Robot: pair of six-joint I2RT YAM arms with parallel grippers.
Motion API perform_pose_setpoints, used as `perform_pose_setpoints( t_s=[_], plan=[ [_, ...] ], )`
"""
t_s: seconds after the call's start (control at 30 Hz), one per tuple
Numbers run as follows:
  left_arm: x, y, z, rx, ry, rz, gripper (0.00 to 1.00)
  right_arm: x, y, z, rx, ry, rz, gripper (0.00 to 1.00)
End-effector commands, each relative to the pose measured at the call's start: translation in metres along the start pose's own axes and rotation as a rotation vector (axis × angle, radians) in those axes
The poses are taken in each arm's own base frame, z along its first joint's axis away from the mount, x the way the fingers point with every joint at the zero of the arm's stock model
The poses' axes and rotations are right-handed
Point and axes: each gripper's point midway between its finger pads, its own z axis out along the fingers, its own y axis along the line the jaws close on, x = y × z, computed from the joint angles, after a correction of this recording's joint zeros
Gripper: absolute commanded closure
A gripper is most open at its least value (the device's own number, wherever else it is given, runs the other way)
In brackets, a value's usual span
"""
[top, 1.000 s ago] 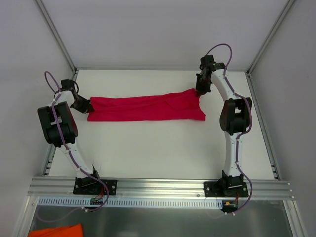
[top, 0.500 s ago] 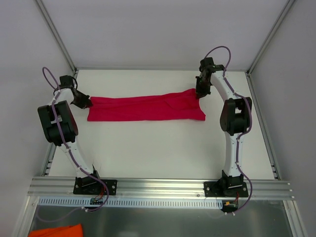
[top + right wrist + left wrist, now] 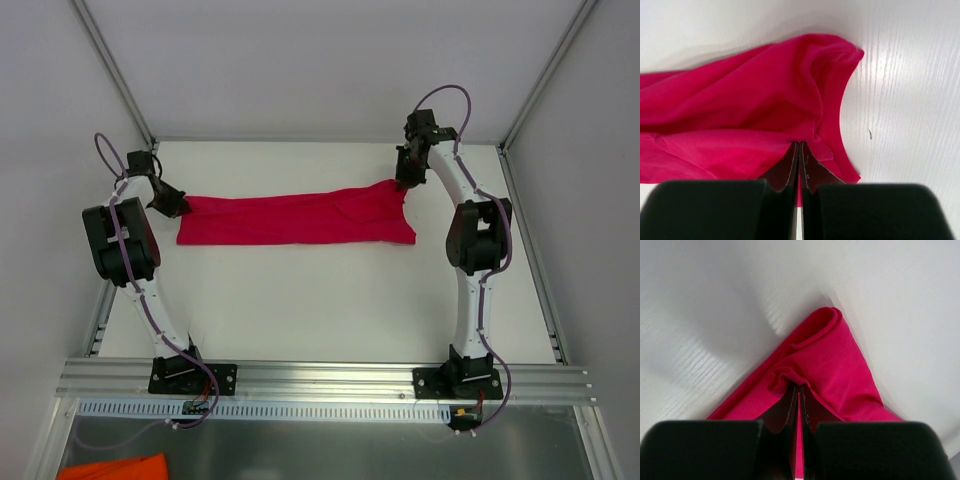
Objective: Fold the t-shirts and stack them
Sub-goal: Fold the other side of the tshirt into a rectangle
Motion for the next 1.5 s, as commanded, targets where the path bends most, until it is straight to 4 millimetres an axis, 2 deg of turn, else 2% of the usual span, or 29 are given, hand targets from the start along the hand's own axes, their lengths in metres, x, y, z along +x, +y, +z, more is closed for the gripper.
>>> perform_pose_setpoints(
  t_s=[0.0,0.13,0.2,0.23,0.27,0.3,0.37,0.4,0.43,0.5,0.53,0.6,0.7,0.77,0.8,0.83,0.9,0.93,0.97,1.0,1.1,1.23,1.33,1.47],
  plan=[
    [-0.009,-0.006,0.002,0.015,-0.029,0.044,1.0,-0.032,0.011,-0.02,-0.024,-0.108,-0.027,0.99],
    [-0.007,-0.002,0.005,0.007,-0.028,0.047,1.0,-0.039,0.008,-0.012,-0.003,-0.138,-0.027,0.97],
    [-0.007,0.0,0.006,0.003,-0.027,0.052,1.0,-0.048,0.007,-0.01,0.004,-0.172,-0.021,0.85],
    [-0.006,0.0,0.006,0.002,-0.026,0.053,1.0,-0.051,0.0,-0.007,0.042,-0.184,-0.018,0.73],
    [-0.007,0.0,0.006,0.002,-0.026,0.054,0.98,-0.057,0.0,-0.01,0.052,-0.199,-0.014,0.48],
    [-0.007,0.0,0.006,0.001,-0.027,0.054,0.94,-0.058,0.0,-0.009,0.058,-0.201,-0.017,0.39],
    [-0.007,0.0,0.004,0.002,-0.028,0.058,0.86,-0.059,-0.001,-0.009,0.074,-0.207,-0.023,0.31],
    [-0.008,-0.001,0.003,0.004,-0.032,0.06,0.79,-0.06,0.0,-0.011,0.079,-0.214,-0.034,0.31],
    [-0.008,-0.002,0.002,0.004,-0.036,0.06,0.5,-0.058,-0.003,-0.011,0.093,-0.213,-0.036,0.31],
    [-0.014,-0.006,-0.001,0.014,-0.054,0.068,0.32,-0.058,0.0,-0.018,0.092,-0.226,-0.046,0.31],
    [-0.017,-0.007,-0.002,0.011,-0.063,0.067,0.14,-0.057,0.001,-0.021,0.085,-0.226,-0.05,0.31],
    [-0.021,-0.016,-0.009,0.037,-0.078,0.072,0.03,-0.05,0.008,-0.032,0.059,-0.216,-0.054,0.32],
    [-0.024,-0.032,-0.024,0.099,-0.094,0.074,0.01,-0.033,0.013,-0.053,0.041,-0.212,-0.057,0.37],
    [-0.02,-0.042,-0.033,0.123,-0.096,0.081,0.01,-0.016,0.013,-0.055,0.034,-0.185,-0.051,0.38],
    [-0.017,-0.044,-0.034,0.131,-0.088,0.085,0.01,-0.016,0.015,-0.069,0.022,-0.203,-0.05,0.38],
    [-0.013,-0.046,-0.035,0.138,-0.077,0.086,0.01,-0.014,0.016,-0.074,0.012,-0.202,-0.048,0.38],
    [-0.006,-0.042,-0.035,0.132,-0.061,0.082,0.01,-0.006,0.019,-0.087,-0.008,-0.192,-0.053,0.38],
    [-0.005,-0.041,-0.036,0.133,-0.06,0.075,0.01,-0.001,0.028,-0.093,-0.048,-0.18,-0.064,0.39],
    [-0.005,-0.042,-0.042,0.144,-0.072,0.076,0.01,0.004,0.029,-0.098,-0.051,-0.167,-0.08,0.4],
    [0.001,-0.036,-0.039,0.135,-0.064,0.072,0.01,0.008,0.031,-0.107,-0.056,-0.174,-0.091,0.4],
    [-0.003,-0.04,-0.047,0.158,-0.096,0.081,0.01,0.02,0.03,-0.121,-0.062,-0.181,-0.109,0.41],
    [-0.015,-0.052,-0.048,0.192,-0.139,0.112,0.01,0.035,0.036,-0.127,-0.097,-0.158,-0.117,0.43],
    [-0.018,-0.063,-0.044,0.23,-0.132,0.146,0.01,0.047,0.036,-0.122,-0.086,-0.131,-0.146,0.44],
    [-0.022,-0.09,-0.06,0.353,-0.142,0.183,0.01,0.055,0.04,-0.116,-0.117,-0.101,-0.147,0.44]
  ],
)
